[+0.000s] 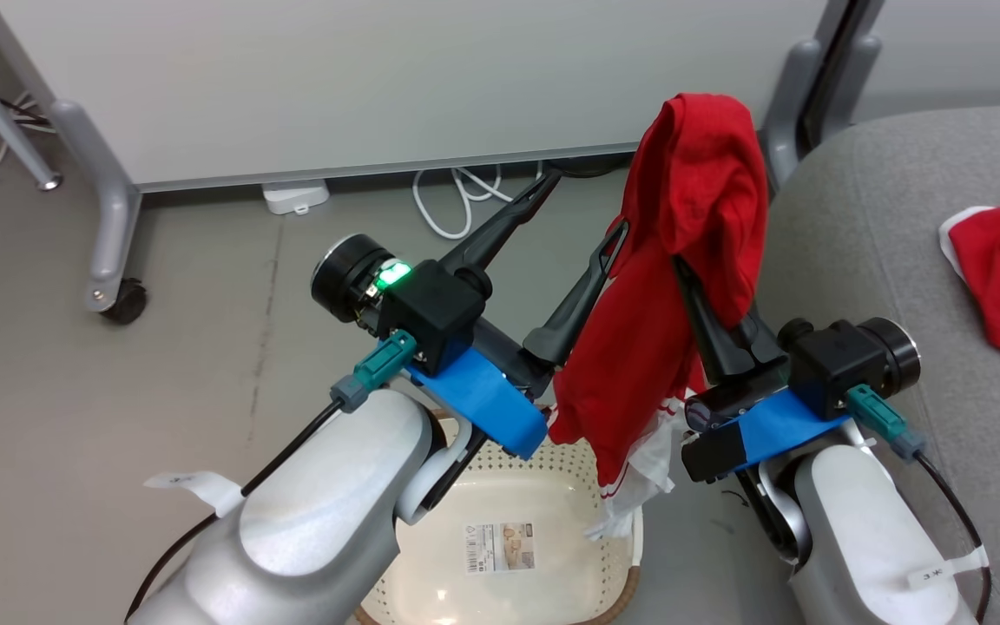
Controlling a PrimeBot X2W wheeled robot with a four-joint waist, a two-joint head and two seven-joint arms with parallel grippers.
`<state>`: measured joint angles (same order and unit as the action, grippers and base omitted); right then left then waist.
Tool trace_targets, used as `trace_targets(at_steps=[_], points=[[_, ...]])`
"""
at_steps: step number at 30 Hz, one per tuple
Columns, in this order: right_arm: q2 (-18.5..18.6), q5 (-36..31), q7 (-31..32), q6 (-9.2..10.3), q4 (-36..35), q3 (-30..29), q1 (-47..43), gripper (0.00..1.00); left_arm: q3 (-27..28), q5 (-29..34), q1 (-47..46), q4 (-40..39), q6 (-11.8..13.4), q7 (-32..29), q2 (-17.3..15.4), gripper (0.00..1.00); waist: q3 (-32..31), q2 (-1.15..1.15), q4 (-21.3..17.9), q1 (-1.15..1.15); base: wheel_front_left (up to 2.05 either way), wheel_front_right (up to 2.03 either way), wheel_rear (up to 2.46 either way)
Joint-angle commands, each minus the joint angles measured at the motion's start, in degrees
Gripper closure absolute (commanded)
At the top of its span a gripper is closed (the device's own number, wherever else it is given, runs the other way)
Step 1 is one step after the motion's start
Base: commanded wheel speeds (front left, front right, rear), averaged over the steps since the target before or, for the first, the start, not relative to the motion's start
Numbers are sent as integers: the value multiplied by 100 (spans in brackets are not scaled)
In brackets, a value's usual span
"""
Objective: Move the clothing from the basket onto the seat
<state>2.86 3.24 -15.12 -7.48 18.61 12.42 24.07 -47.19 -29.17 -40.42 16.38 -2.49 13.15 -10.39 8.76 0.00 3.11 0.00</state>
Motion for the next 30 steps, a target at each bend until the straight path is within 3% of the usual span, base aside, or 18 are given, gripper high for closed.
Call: trace_targets(at_steps=[1, 16, 30], points=[[5, -19, -3, -3, -62, -39, -83, 100, -15, 22, 75, -12, 31, 9, -32, 0, 40, 0, -110, 0, 0, 0, 0], [3, -121, -3, -3, -445, -439, -257, 100, -253, 144, 353, 4, 54, 23, -275, 0, 287, 0, -1016, 0, 0, 0, 0], [2, -89, -3, -3, -754, -995, -705, 100, -469, 231, 418, 55, 20, 72, -243, 0, 437, 0, -1655, 0, 0, 0, 0]])
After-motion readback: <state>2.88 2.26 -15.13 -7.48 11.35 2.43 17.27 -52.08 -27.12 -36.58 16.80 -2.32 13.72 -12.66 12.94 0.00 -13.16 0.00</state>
